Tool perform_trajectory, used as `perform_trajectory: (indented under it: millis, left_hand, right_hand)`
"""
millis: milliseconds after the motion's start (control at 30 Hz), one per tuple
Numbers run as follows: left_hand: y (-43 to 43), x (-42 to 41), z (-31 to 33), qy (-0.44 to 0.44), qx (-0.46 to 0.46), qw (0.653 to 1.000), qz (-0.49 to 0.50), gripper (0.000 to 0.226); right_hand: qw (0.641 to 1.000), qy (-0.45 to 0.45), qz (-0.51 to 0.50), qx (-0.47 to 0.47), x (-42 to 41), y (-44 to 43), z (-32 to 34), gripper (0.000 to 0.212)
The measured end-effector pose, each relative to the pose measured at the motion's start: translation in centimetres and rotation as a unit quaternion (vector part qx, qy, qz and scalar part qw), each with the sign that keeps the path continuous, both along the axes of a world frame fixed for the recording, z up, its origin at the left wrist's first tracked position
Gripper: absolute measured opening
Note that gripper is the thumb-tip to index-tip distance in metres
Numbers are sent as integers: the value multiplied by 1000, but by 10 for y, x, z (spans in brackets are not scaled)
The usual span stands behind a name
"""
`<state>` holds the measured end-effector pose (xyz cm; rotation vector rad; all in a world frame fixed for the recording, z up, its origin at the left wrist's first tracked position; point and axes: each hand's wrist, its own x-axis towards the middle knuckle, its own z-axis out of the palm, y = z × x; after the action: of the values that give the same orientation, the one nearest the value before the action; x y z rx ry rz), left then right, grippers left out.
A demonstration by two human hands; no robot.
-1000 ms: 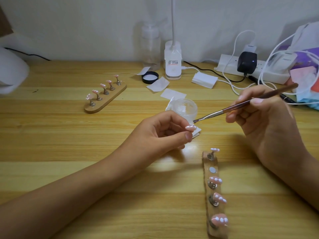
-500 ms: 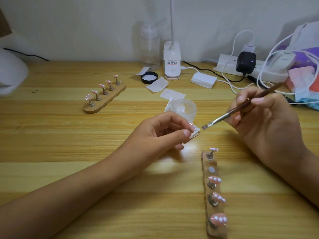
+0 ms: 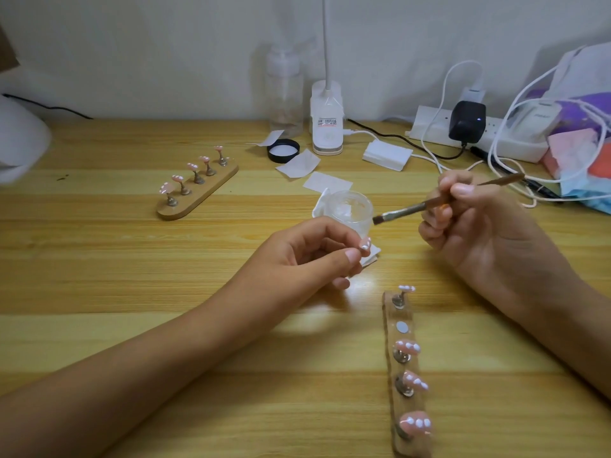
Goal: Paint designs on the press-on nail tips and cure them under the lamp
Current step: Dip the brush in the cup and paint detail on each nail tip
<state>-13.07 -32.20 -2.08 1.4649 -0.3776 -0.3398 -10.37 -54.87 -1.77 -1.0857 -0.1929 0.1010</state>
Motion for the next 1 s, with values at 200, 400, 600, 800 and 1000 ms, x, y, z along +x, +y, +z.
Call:
perform_trajectory:
  millis: [200, 400, 600, 800, 1000]
  left_hand:
    - [0, -2, 0, -2, -9, 1000, -15, 7]
    - [1, -1, 0, -16, 8, 1000, -24, 8]
    - [1, -1, 0, -19, 19, 999, -22, 8]
    - [0, -1, 1, -14, 11, 1000, -20, 6]
    - [0, -2, 2, -15, 23, 1000, -14, 5]
  right_hand:
    - [998, -34, -35, -33, 2, -1, -3, 8]
    - [996, -60, -26, -54, 0, 0, -3, 9]
    - [994, -73, -11, -75, -3, 1, -4, 13]
    - [989, -104, -71, -79, -5, -1, -3, 12]
    - [996, -55, -60, -25, -2, -1, 1, 16]
